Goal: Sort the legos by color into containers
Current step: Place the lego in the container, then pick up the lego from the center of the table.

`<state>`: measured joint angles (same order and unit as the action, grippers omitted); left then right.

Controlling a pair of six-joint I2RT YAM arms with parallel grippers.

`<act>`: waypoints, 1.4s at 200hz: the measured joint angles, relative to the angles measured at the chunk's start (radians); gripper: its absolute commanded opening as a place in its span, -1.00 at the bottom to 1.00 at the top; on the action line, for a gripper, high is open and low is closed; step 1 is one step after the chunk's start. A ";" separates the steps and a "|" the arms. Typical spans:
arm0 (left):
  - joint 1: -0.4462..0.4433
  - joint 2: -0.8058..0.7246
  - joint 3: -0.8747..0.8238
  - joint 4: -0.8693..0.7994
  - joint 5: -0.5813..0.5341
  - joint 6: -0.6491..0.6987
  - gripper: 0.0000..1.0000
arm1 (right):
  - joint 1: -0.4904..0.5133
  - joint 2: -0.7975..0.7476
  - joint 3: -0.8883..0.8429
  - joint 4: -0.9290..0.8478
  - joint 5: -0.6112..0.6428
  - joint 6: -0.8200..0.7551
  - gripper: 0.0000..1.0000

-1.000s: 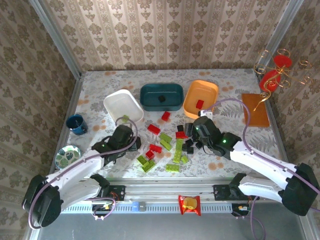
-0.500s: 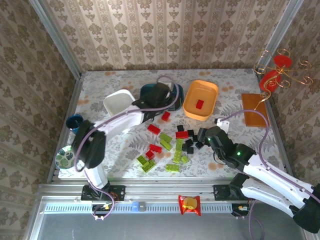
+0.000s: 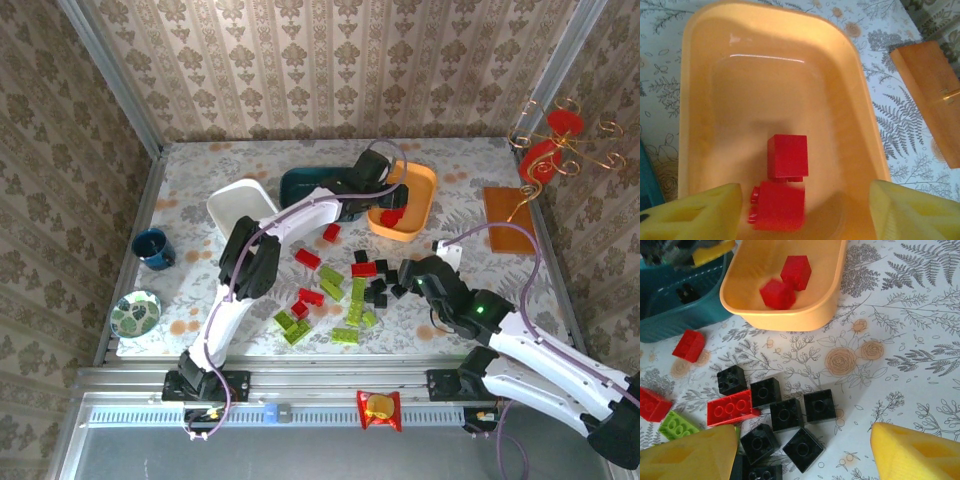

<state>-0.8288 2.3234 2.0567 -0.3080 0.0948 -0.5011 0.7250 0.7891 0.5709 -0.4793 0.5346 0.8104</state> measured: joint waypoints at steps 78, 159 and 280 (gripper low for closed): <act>0.071 -0.558 -0.591 0.224 0.016 -0.034 0.67 | 0.000 0.158 0.001 0.063 -0.122 -0.052 0.38; 0.076 -1.254 -1.346 0.282 -0.033 -0.065 1.00 | 0.062 0.337 0.004 0.149 -0.269 -0.079 0.38; 0.076 -1.775 -1.593 0.015 -0.293 -0.091 1.00 | 0.131 0.952 0.599 0.211 -0.394 -0.291 0.49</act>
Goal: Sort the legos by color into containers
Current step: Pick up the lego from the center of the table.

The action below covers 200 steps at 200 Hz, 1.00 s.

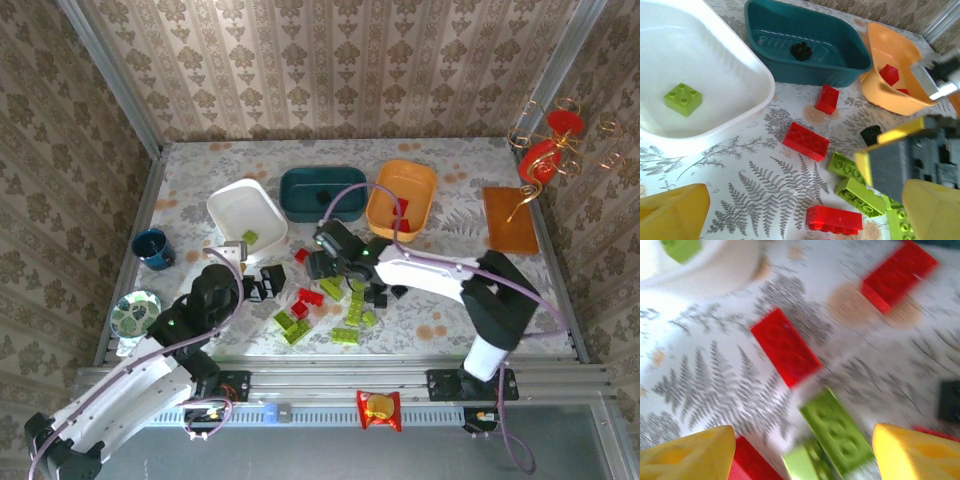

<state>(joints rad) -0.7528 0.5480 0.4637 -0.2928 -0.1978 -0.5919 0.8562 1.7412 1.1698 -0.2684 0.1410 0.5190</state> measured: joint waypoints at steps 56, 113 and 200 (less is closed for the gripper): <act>0.003 -0.029 0.000 -0.076 -0.027 -0.005 1.00 | 0.002 0.284 0.289 -0.075 -0.047 -0.132 0.48; 0.015 -0.029 -0.009 -0.082 -0.028 -0.007 1.00 | 0.002 0.377 0.382 -0.148 0.008 -0.195 0.38; 0.023 -0.002 -0.016 -0.074 -0.022 -0.008 1.00 | 0.002 0.410 0.363 -0.134 0.046 -0.218 -0.50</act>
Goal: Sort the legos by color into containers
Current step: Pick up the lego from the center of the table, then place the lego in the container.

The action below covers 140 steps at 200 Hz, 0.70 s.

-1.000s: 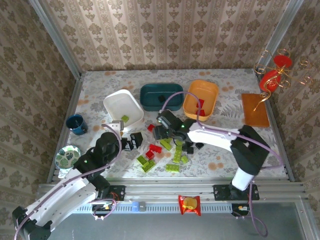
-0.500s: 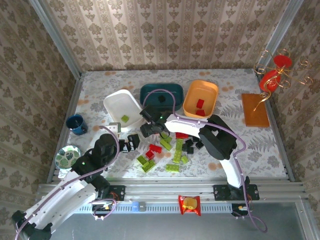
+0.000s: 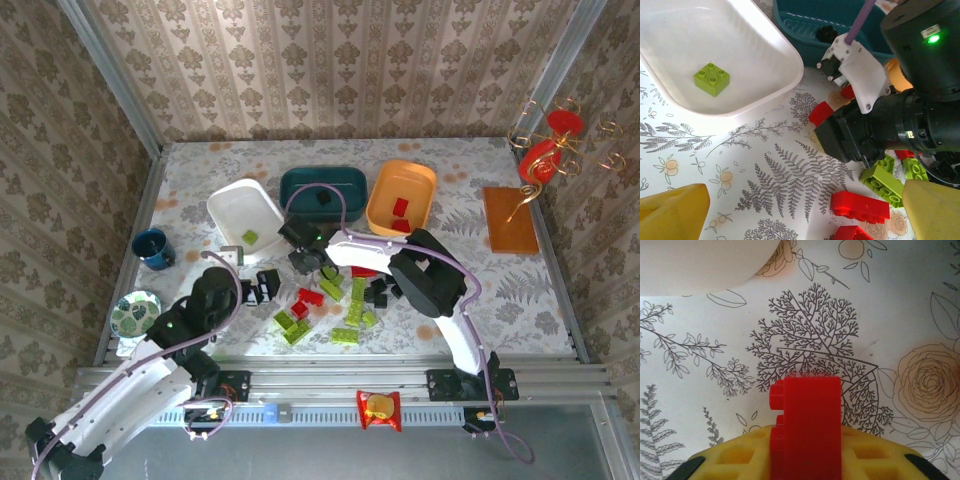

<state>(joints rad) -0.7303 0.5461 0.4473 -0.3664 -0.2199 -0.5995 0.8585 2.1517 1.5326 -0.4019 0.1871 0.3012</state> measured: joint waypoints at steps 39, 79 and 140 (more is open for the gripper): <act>0.013 0.023 -0.003 0.011 0.012 -0.006 1.00 | -0.003 -0.180 -0.207 0.068 -0.011 0.025 -0.60; 0.026 0.040 -0.013 0.037 0.037 -0.007 1.00 | -0.095 -0.469 -0.366 0.142 -0.004 0.082 -0.65; 0.042 0.051 -0.016 0.045 0.067 -0.007 1.00 | -0.432 -0.475 -0.349 0.148 0.068 0.201 -0.63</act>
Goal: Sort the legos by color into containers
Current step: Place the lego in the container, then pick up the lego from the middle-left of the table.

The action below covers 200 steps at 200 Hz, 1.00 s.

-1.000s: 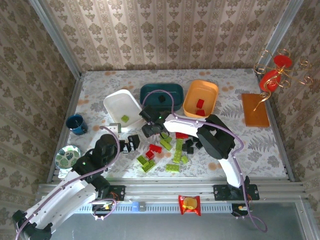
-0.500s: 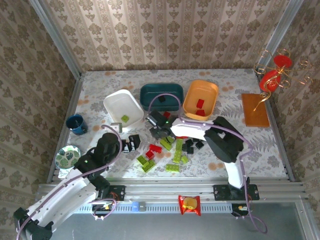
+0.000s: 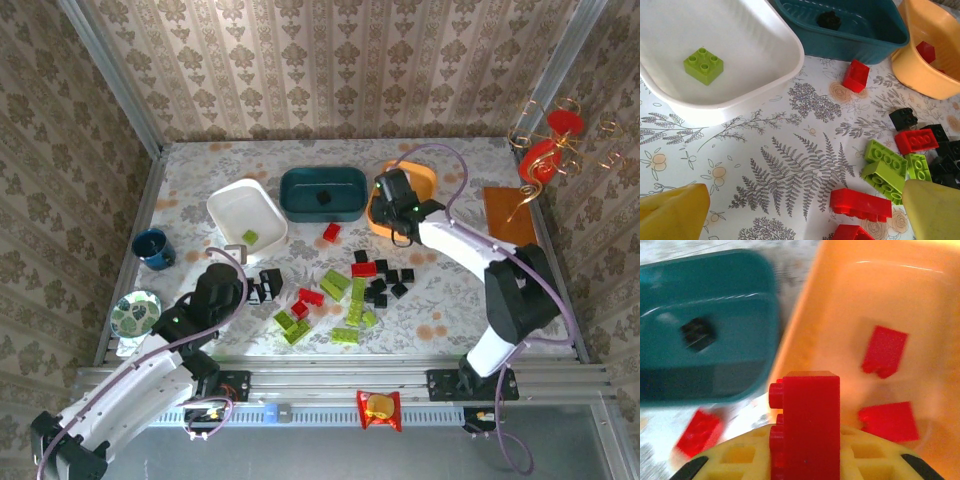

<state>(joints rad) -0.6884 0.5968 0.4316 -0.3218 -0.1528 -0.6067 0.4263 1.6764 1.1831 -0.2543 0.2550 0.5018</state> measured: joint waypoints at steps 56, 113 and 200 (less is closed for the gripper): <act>0.003 0.032 0.000 -0.001 0.037 -0.011 0.99 | -0.074 0.192 0.198 -0.095 0.026 0.053 0.28; 0.002 0.139 0.000 -0.020 0.150 -0.022 0.82 | -0.051 0.137 0.177 -0.095 0.026 0.051 0.40; -0.233 0.279 0.011 -0.206 0.179 -0.029 0.82 | 0.029 -0.083 -0.129 -0.033 0.022 0.060 0.41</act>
<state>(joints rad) -0.9211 0.8757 0.4423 -0.5282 0.0261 -0.6361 0.4549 1.5936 1.0546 -0.2871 0.2771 0.5617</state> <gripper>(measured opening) 0.908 0.706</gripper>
